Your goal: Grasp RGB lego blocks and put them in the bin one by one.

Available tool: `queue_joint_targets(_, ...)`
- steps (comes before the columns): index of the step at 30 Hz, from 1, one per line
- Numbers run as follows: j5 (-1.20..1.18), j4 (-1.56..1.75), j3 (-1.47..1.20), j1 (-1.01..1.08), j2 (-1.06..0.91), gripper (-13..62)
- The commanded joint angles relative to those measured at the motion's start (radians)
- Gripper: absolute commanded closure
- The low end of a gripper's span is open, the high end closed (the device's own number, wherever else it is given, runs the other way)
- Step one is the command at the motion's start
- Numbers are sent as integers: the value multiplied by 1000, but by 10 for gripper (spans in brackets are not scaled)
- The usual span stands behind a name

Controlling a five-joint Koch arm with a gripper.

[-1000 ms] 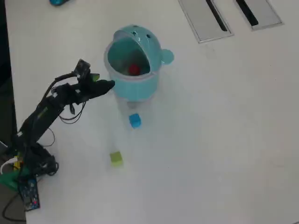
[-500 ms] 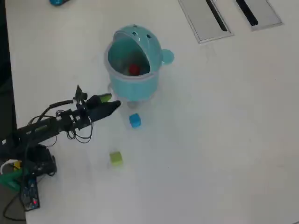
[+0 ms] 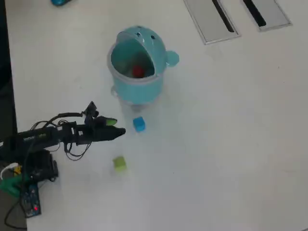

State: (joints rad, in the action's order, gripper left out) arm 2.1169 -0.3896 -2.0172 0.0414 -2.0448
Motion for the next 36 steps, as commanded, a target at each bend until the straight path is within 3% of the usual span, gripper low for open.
queue_joint_targets(1,-12,-9,67,15,-48,164)
queue_joint_targets(14,-112,-327,77,138,-87,172)
queue_joint_targets(36,-112,-581,40,120,-74,151)
